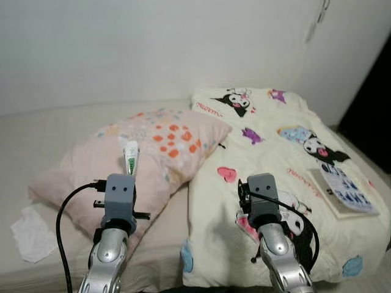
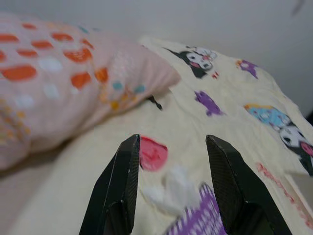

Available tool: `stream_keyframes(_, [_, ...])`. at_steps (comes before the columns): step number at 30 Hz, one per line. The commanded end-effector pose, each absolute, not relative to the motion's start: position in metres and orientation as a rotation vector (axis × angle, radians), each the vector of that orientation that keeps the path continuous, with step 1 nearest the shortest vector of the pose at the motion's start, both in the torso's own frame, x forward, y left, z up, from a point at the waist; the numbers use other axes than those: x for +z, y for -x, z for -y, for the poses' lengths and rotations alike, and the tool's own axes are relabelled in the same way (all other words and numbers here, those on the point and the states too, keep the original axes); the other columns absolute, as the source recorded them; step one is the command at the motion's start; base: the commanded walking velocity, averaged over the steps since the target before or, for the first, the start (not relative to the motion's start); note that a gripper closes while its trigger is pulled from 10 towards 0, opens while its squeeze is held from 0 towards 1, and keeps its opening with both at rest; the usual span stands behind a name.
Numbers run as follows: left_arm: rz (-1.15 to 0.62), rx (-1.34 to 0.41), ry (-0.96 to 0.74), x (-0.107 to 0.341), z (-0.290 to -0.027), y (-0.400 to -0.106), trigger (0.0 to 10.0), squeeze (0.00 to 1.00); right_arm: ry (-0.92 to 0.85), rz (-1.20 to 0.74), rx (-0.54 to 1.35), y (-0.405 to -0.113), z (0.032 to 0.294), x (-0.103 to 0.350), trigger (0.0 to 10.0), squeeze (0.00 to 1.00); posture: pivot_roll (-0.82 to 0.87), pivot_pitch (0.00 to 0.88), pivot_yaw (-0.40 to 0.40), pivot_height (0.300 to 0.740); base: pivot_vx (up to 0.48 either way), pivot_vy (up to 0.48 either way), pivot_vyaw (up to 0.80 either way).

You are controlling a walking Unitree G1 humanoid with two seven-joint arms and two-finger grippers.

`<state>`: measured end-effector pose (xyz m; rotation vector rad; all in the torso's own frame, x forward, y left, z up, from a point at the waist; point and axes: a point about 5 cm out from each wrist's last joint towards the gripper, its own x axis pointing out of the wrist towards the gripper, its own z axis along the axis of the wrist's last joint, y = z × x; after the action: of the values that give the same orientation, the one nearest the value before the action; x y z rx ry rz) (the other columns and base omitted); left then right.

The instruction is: Clean up the room

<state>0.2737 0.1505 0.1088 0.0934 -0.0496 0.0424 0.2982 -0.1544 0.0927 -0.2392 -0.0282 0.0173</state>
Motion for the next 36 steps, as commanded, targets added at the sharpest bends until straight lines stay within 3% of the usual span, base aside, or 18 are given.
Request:
stream_keyframes(1, [0.052,0.054,-0.088,0.109,-0.152,-0.272,10.0,0.00,0.230,0.013,0.048,-0.299,0.150,0.089,10.0,0.00,0.03,0.058,-0.033,0.659,0.000,0.000,0.00])
stream_keyframes(15, [0.051,0.067,-0.083,0.107,-0.154,-0.269,10.0,0.00,0.232,0.009,0.147,-0.297,0.139,0.087,10.0,0.00,0.03,0.053,-0.040,0.659,0.000,0.000,0.00])
stream_keyframes(36, [0.067,0.064,-0.074,0.108,-0.153,-0.270,10.0,0.00,0.223,0.040,0.221,-0.298,0.130,0.093,10.0,0.00,0.03,0.045,-0.046,0.734,0.000,0.000,0.00])
